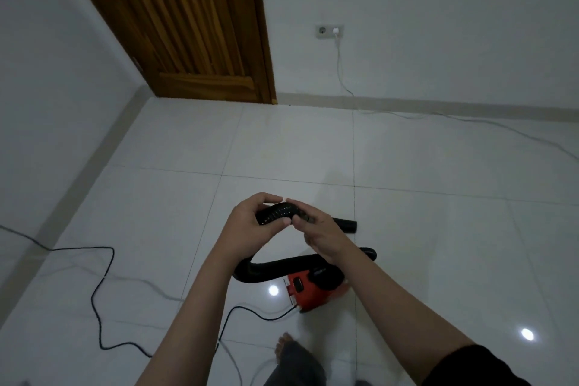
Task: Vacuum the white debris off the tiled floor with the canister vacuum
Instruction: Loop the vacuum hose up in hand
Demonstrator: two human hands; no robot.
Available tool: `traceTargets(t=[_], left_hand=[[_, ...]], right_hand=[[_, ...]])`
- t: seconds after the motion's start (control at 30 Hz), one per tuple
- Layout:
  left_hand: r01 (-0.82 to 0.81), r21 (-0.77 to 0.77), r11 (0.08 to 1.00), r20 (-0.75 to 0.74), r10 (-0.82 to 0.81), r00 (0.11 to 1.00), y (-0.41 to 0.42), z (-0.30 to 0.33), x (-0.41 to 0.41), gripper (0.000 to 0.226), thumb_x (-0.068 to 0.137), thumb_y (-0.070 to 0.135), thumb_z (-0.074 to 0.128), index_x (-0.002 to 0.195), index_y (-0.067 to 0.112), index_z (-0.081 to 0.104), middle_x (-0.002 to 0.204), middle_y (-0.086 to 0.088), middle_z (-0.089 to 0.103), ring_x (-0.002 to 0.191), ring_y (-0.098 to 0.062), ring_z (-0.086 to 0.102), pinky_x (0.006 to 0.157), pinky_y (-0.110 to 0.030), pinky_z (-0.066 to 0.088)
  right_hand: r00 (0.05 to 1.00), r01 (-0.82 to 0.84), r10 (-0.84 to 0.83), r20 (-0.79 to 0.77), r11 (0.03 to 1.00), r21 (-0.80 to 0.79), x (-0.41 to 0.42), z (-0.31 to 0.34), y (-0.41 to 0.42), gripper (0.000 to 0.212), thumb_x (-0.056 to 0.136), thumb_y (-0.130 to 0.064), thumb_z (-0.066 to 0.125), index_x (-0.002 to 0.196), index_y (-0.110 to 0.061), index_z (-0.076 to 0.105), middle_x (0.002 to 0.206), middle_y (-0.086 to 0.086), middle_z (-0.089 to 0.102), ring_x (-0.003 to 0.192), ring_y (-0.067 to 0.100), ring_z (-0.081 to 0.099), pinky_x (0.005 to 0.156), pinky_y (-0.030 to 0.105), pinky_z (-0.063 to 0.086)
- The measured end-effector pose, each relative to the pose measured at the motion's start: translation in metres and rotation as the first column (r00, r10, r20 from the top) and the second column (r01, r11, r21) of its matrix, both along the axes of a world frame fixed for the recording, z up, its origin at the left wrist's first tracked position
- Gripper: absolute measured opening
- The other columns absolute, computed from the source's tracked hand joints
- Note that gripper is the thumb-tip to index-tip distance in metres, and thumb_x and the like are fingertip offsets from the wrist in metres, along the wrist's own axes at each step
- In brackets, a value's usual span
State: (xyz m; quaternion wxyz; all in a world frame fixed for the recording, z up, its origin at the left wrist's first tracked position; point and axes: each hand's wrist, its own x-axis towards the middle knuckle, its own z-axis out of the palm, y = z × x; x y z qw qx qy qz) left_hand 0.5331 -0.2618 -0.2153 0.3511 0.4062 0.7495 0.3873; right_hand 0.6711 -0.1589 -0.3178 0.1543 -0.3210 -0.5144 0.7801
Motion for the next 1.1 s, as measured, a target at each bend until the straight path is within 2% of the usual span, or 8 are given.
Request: traceTargets(t=[0.13, 0.23, 0.3, 0.47, 0.63, 0.87, 1.03, 1.1], left_hand=[[-0.159, 0.117, 0.980, -0.128, 0.173, 0.976, -0.007, 0.002, 0.026, 0.027, 0.076, 0.028, 0.077, 0.100, 0.026, 0.064, 0.089, 0.011, 0.069, 0.076, -0.002, 0.064, 0.065, -0.013, 0.050], [-0.197, 0.203, 0.959, -0.237, 0.244, 0.940, -0.019, -0.005, 0.041, 0.029, 0.079, 0.032, 0.074, 0.105, 0.026, 0.062, 0.096, 0.014, 0.067, 0.088, -0.001, 0.062, 0.075, -0.017, 0.051], [-0.210, 0.253, 0.944, -0.273, 0.278, 0.921, -0.035, -0.011, 0.047, 0.035, 0.081, 0.032, 0.071, 0.114, 0.026, 0.060, 0.105, 0.014, 0.064, 0.098, 0.000, 0.060, 0.082, -0.012, 0.046], [-0.209, 0.377, 0.902, -0.249, 0.316, 0.916, -0.062, -0.019, 0.064, 0.041, 0.082, 0.008, 0.066, 0.119, 0.024, 0.057, 0.111, 0.013, 0.064, 0.104, -0.002, 0.060, 0.087, -0.013, 0.046], [-0.240, 0.503, 0.831, -0.207, 0.385, 0.899, -0.057, -0.019, 0.071, 0.034, 0.082, 0.011, 0.064, 0.115, 0.014, 0.062, 0.107, 0.005, 0.067, 0.100, -0.006, 0.063, 0.085, -0.016, 0.049], [-0.206, 0.612, 0.764, -0.174, 0.385, 0.906, -0.049, -0.022, 0.067, 0.031, 0.083, 0.012, 0.065, 0.114, 0.012, 0.064, 0.107, 0.002, 0.068, 0.102, -0.009, 0.064, 0.087, -0.019, 0.050], [-0.138, 0.686, 0.714, -0.195, 0.363, 0.911, -0.035, -0.025, 0.063, 0.030, 0.084, 0.012, 0.063, 0.114, 0.014, 0.064, 0.106, 0.002, 0.068, 0.102, -0.012, 0.063, 0.086, -0.019, 0.050], [-0.107, 0.725, 0.681, -0.209, 0.365, 0.907, -0.028, -0.029, 0.062, 0.030, 0.085, 0.012, 0.063, 0.115, 0.013, 0.064, 0.107, 0.001, 0.068, 0.103, -0.012, 0.063, 0.086, -0.017, 0.050]], right_hand=[[0.999, -0.009, 0.008, -0.035, 1.000, -0.021, 0.008, 0.009, 0.002, 0.053, 0.076, -0.032, 0.073, 0.126, -0.019, 0.064, 0.122, 0.004, 0.065, 0.116, 0.013, 0.057, 0.100, 0.026, 0.043], [0.998, -0.025, 0.023, -0.059, 0.999, -0.027, 0.014, 0.018, 0.003, 0.054, 0.074, -0.031, 0.071, 0.126, -0.016, 0.064, 0.109, -0.003, 0.067, 0.102, 0.007, 0.057, 0.093, 0.022, 0.042], [0.997, -0.026, 0.025, -0.074, 1.000, -0.010, 0.019, 0.019, 0.004, 0.055, 0.076, -0.030, 0.070, 0.128, -0.015, 0.063, 0.113, -0.002, 0.068, 0.110, 0.009, 0.058, 0.094, 0.021, 0.040], [0.999, -0.023, 0.028, -0.036, 0.991, 0.135, 0.029, 0.022, 0.002, 0.054, 0.082, -0.040, 0.065, 0.133, -0.020, 0.060, 0.132, 0.002, 0.064, 0.128, 0.015, 0.055, 0.103, 0.021, 0.040], [0.999, 0.032, -0.021, -0.042, 0.961, 0.275, 0.026, 0.024, -0.008, 0.045, 0.086, -0.057, 0.055, 0.130, -0.049, 0.052, 0.144, -0.005, 0.053, 0.135, 0.009, 0.047, 0.113, 0.027, 0.034], [0.974, 0.202, -0.139, -0.176, 0.886, 0.416, 0.020, 0.009, -0.016, 0.047, 0.089, -0.060, 0.051, 0.135, -0.057, 0.045, 0.141, -0.003, 0.053, 0.131, 0.006, 0.051, 0.115, 0.034, 0.037], [0.975, 0.206, -0.095, -0.203, 0.735, 0.646, 0.023, -0.005, -0.007, 0.066, 0.087, -0.069, 0.045, 0.144, -0.054, 0.017, 0.130, -0.015, 0.044, 0.118, -0.020, 0.044, 0.098, 0.002, 0.035], [0.973, 0.201, -0.055, -0.225, 0.687, 0.699, 0.025, -0.011, -0.002, 0.080, 0.080, -0.078, 0.047, 0.148, -0.058, 0.009, 0.132, -0.020, 0.039, 0.122, -0.017, 0.042, 0.098, 0.001, 0.034]])
